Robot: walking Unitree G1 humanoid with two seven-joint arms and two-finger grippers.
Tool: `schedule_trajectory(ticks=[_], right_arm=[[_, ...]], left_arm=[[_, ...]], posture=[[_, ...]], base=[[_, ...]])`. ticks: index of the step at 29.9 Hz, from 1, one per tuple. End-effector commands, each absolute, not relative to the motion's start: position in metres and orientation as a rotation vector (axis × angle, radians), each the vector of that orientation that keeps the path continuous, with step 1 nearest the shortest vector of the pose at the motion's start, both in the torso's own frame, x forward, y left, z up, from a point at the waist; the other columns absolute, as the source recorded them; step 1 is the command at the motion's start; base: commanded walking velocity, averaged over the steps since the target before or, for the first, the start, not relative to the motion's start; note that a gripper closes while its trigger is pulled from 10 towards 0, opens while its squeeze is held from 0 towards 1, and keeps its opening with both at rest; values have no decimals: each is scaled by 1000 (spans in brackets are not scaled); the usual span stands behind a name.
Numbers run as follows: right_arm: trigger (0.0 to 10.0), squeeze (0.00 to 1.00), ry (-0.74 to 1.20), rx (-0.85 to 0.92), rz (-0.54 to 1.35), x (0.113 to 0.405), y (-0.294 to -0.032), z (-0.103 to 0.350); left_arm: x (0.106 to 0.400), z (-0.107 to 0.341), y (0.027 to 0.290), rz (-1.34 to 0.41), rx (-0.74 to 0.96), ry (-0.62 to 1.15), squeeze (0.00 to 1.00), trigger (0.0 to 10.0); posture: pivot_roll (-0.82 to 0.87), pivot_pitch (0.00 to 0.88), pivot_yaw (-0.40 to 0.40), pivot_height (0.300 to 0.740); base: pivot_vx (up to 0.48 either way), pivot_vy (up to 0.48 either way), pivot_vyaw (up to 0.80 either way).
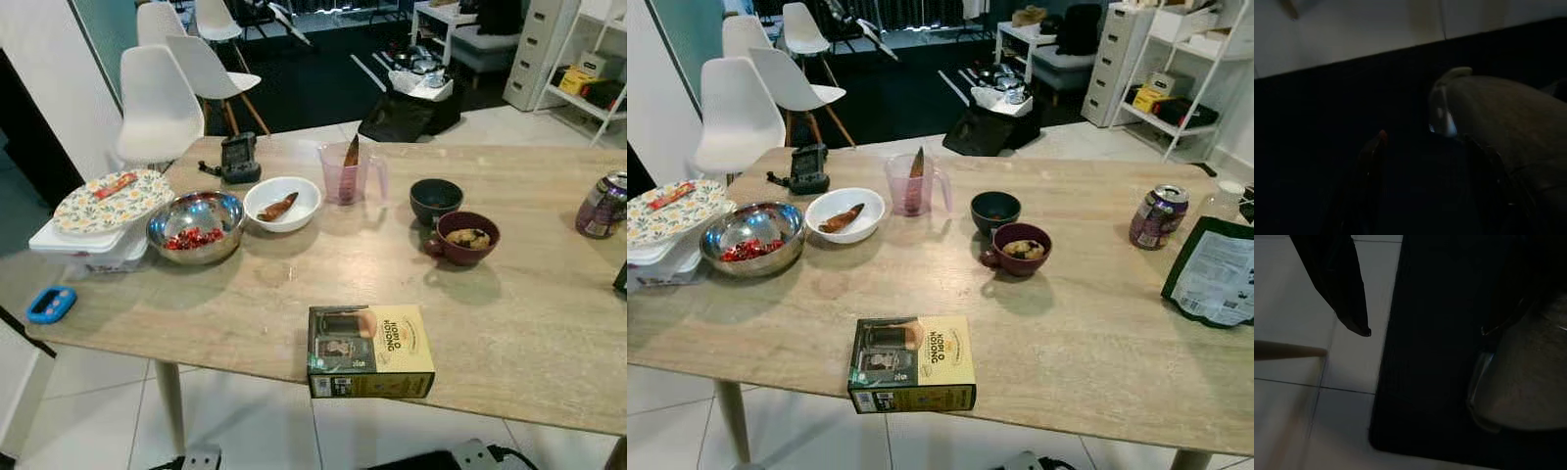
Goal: Restocking fridge
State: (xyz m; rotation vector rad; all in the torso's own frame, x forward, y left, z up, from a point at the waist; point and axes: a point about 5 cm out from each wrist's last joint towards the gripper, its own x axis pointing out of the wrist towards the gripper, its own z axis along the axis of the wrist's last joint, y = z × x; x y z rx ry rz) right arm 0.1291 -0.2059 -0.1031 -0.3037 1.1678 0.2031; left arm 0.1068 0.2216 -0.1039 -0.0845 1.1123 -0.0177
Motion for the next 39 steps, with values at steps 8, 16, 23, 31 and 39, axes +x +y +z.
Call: schedule_trajectory(ticks=[8,16,23,31,39], right_arm=[[10000,0,1173,-297,206,129,-205,-103],[10000,0,1175,-299,205,129,-207,-103],[10000,0,1179,-300,193,128,-210,-103],[10000,0,1197,-316,-13,129,-245,-96],[10000,0,1235,-377,-312,120,-308,-76]], left_arm=[[105,-105,219,-14,-101,1120,0,10000],[104,-105,219,-7,-109,1121,0,10000],[104,-105,220,7,-114,1120,0,10000],[103,-106,219,6,-117,1122,0,10000],[102,-106,218,6,-122,1124,0,10000]], posture=[[-7,0,5,740],[-5,0,5,740],[-6,0,4,740],[-6,0,4,740],[-12,0,-6,740]], base=[[0,-465,0],[0,-406,0],[0,0,0],[0,0,0],[0,0,0]])
